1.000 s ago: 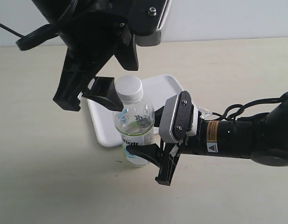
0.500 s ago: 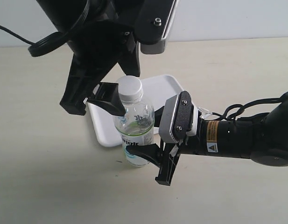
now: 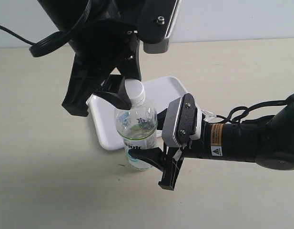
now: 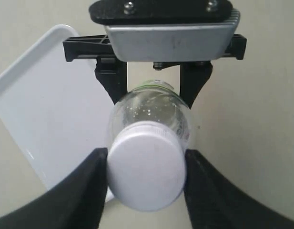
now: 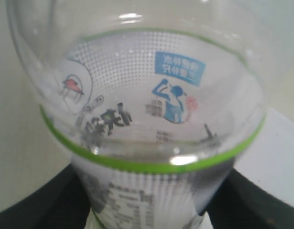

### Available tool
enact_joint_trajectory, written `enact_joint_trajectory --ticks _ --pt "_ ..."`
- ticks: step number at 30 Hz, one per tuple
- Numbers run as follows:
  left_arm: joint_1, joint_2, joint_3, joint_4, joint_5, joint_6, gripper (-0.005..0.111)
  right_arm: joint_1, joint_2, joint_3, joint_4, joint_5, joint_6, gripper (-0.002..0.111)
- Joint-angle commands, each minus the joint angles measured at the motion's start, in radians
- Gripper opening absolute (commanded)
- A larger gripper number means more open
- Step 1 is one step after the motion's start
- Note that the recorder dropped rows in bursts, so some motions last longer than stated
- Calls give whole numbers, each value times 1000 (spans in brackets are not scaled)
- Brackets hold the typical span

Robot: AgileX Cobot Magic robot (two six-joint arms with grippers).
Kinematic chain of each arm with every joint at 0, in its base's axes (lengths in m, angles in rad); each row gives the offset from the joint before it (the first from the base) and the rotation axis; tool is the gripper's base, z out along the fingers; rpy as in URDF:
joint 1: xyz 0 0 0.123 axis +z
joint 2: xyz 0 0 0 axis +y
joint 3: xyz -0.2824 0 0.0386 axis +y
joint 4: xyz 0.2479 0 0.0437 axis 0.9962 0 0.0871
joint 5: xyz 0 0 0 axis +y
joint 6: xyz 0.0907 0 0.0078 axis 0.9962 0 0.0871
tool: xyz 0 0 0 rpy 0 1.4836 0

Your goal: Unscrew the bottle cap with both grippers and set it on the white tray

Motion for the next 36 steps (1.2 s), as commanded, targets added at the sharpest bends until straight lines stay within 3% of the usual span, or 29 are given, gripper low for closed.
enact_joint_trajectory --ticks 1,7,20,26,36 --pt "-4 0 3 -13 4 -8 1 -1 2 1 10 39 -5 0" --pt "-4 0 3 -76 4 -73 0 -1 2 1 10 39 -5 0" --pt "-14 0 3 -73 4 -761 0 -1 2 1 25 44 -6 0" --pt "-14 0 3 -57 -2 -998 0 -1 2 1 25 46 -6 0" --pt "-14 -4 -37 -57 4 -1012 0 -1 2 1 25 46 -4 0"
